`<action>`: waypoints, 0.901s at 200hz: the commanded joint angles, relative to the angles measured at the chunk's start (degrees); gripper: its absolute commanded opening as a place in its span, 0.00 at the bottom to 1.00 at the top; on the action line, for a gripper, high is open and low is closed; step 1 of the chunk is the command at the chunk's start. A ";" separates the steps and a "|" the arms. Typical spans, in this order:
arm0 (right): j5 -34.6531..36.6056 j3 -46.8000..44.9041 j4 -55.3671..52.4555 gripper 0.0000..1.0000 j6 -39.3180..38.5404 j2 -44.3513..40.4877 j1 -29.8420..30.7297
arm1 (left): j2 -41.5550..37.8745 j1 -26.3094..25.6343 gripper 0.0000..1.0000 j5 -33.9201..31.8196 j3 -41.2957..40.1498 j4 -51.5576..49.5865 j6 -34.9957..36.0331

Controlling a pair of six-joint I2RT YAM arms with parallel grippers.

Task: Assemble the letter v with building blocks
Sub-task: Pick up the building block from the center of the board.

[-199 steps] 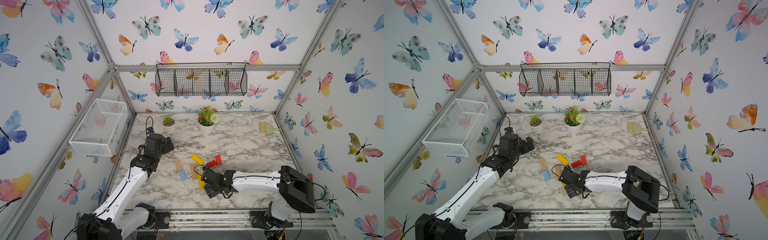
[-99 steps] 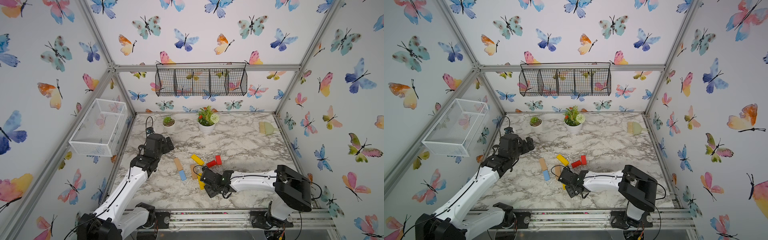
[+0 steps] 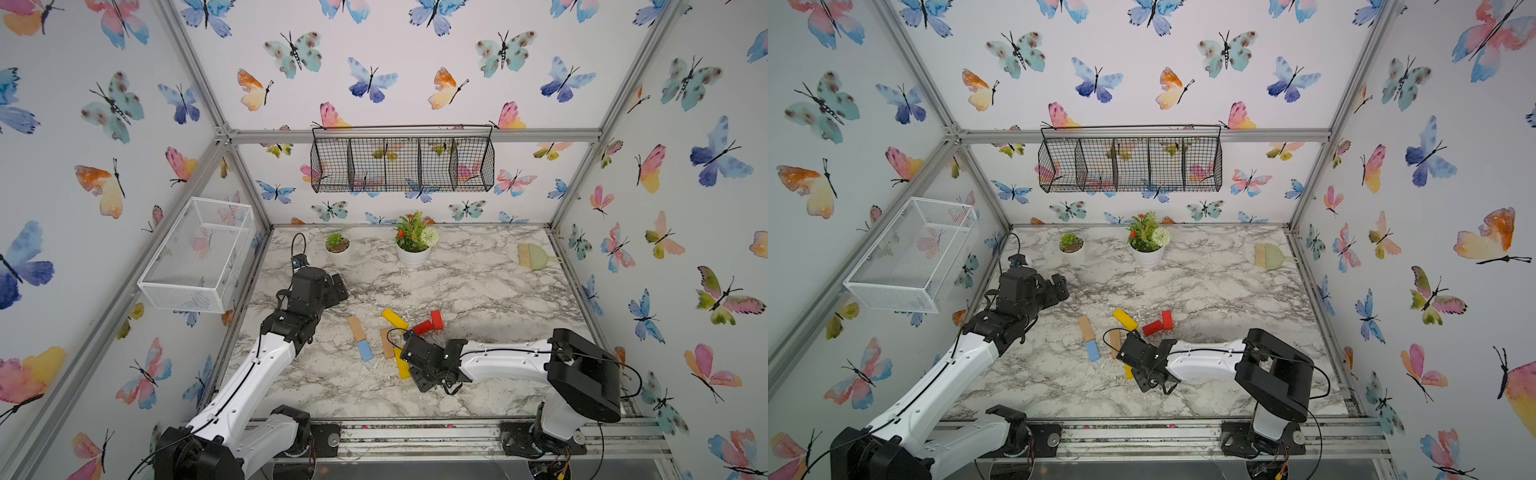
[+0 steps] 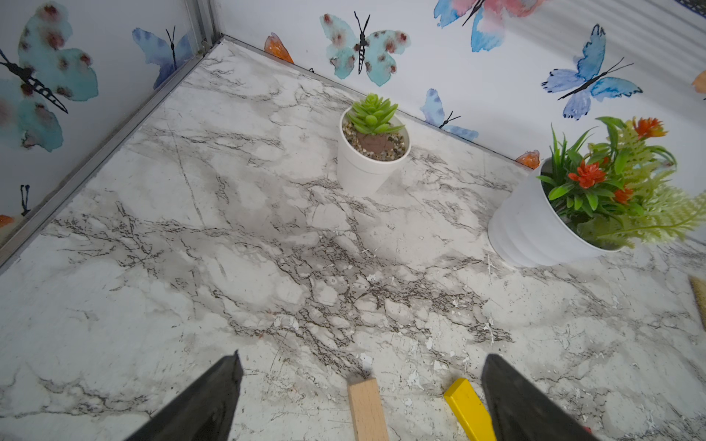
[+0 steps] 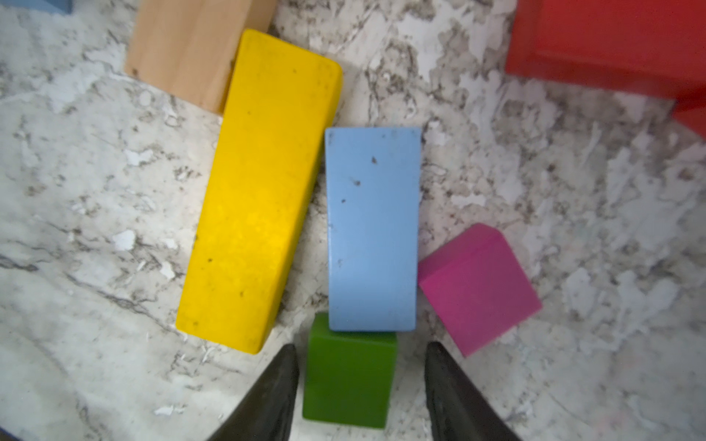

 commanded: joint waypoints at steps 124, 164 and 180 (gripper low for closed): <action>-0.15 -0.89 -1.69 0.34 -0.80 -0.46 -0.61 | -0.79 0.43 0.98 1.10 -0.53 0.44 0.32; 0.70 0.28 -3.61 0.31 -0.69 -3.13 -0.61 | -1.12 0.38 0.98 1.48 -0.53 0.73 0.52; 1.40 0.90 -4.85 0.30 -1.07 -3.95 -0.58 | -1.27 0.38 0.98 1.61 -0.53 0.76 0.59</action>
